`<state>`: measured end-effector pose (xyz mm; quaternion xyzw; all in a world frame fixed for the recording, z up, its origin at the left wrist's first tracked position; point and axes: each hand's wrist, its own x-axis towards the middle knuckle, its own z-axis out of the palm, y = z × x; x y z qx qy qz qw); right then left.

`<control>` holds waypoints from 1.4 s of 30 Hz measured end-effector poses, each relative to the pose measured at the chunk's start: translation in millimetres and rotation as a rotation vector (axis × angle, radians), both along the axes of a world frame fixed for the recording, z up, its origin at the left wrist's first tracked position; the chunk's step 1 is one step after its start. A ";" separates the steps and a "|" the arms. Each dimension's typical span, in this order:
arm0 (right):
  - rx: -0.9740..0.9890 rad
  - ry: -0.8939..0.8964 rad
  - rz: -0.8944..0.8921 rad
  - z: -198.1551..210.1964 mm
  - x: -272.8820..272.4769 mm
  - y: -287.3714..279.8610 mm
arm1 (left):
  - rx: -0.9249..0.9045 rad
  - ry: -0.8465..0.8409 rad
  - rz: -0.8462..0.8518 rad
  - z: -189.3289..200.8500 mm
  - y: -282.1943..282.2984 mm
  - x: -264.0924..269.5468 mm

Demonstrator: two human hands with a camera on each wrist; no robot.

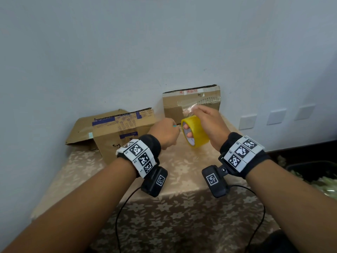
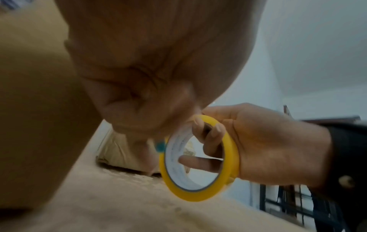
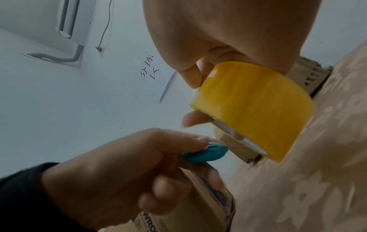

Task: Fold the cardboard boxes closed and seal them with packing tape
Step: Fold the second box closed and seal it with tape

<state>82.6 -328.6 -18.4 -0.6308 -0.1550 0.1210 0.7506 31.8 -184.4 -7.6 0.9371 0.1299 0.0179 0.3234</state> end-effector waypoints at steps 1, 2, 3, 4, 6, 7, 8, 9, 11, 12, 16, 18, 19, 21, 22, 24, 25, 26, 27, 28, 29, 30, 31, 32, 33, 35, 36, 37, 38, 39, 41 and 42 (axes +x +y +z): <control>-0.004 0.007 -0.002 -0.3 0.6 -0.4 | -0.013 0.017 -0.004 0.3 -1.1 -2.7; -0.005 0.015 -0.004 -0.7 1.2 -0.7 | -0.016 0.024 -0.007 1.1 -1.9 -5.7; -0.004 0.023 -0.006 -1.6 2.1 -0.9 | 0.008 0.010 -0.012 1.8 -2.5 -7.8; -0.003 0.028 -0.008 -2.5 3.2 -1.2 | 0.077 -0.033 -0.019 2.5 -1.9 -7.7; -0.003 0.025 -0.002 -4.1 4.9 -2.0 | 0.277 -0.181 -0.018 2.5 2.3 -2.7; 0.003 0.020 0.005 -4.5 5.1 -2.1 | 0.322 -0.260 -0.006 2.2 4.5 0.0; 0.007 0.017 0.012 -4.7 5.0 -2.3 | 0.323 -0.323 0.003 1.8 5.7 2.4; 0.009 0.010 0.015 -4.9 4.4 -2.3 | 0.288 -0.369 0.004 1.5 6.1 4.3; 0.002 -0.012 0.015 -4.6 3.4 -1.6 | 0.177 -0.459 -0.011 1.8 6.1 4.7; -0.004 -0.023 0.015 -4.2 2.8 -1.5 | 0.138 -0.507 -0.029 2.4 5.5 4.8; -0.025 -0.056 0.042 -3.8 -0.3 -0.4 | 0.162 -0.646 -0.066 3.0 6.5 6.9; -0.026 -0.058 0.058 -4.4 -0.9 -0.1 | 0.144 -0.699 -0.060 3.8 7.1 8.7; -0.031 -0.062 0.061 -4.4 -0.9 0.0 | 0.130 -0.725 -0.047 4.4 7.5 9.5; -0.046 -0.071 0.067 -4.1 -0.4 0.9 | 0.116 -0.758 -0.020 6.0 8.6 10.5; -0.050 -0.072 0.075 -4.1 -0.2 1.7 | 0.112 -0.762 -0.011 6.7 9.3 10.9; -0.050 -0.072 0.090 -5.2 0.5 3.1 | 0.101 -0.751 -0.011 7.0 9.2 11.2; -0.052 -0.073 0.099 -5.7 1.0 3.8 | 0.097 -0.743 -0.016 6.3 8.9 11.5; -0.064 -0.076 0.107 -6.5 1.8 4.5 | 0.091 -0.735 -0.022 5.5 8.4 11.7; -0.084 -0.078 0.111 -7.4 2.9 5.4 | 0.082 -0.726 -0.027 4.9 7.8 11.8; -0.105 -0.077 0.113 -8.0 3.4 6.2 | 0.073 -0.719 -0.032 4.2 7.4 12.1; -0.121 -0.071 0.113 -8.5 3.7 7.2 | 0.065 -0.716 -0.034 3.7 7.2 12.4; -0.130 -0.060 0.114 -9.4 4.2 7.9 | 0.056 -0.714 -0.034 3.3 7.1 12.8; -0.133 -0.047 0.113 -10.3 4.8 8.5 | 0.040 -0.710 -0.032 3.2 7.2 13.0; -0.129 -0.035 0.110 -10.6 4.8 8.7 | 0.020 -0.703 -0.028 3.3 7.5 13.1; -0.120 -0.026 0.107 -10.9 4.9 8.7 | 0.003 -0.695 -0.023 3.5 8.2 13.0; -0.103 -0.020 0.098 -11.1 5.1 7.9 | -0.012 -0.683 -0.017 4.3 9.4 12.4; -0.094 -0.024 0.098 -10.9 5.1 7.5 | -0.018 -0.680 -0.017 4.9 9.5 12.0; -0.083 -0.028 0.105 -10.8 5.1 7.3 | -0.025 -0.679 -0.015 5.3 9.6 11.9; -0.074 -0.030 0.118 -10.7 4.8 7.3 | -0.032 -0.679 -0.014 5.7 9.6 12.0; -0.071 -0.027 0.127 -10.8 4.4 7.5 | -0.037 -0.679 -0.015 5.9 9.4 11.9; -0.068 -0.012 0.145 -11.1 3.6 8.0 | -0.040 -0.678 -0.022 6.0 9.1 12.0; -0.060 0.006 0.163 -11.4 3.5 7.8 | -0.040 -0.676 -0.028 5.5 9.0 12.3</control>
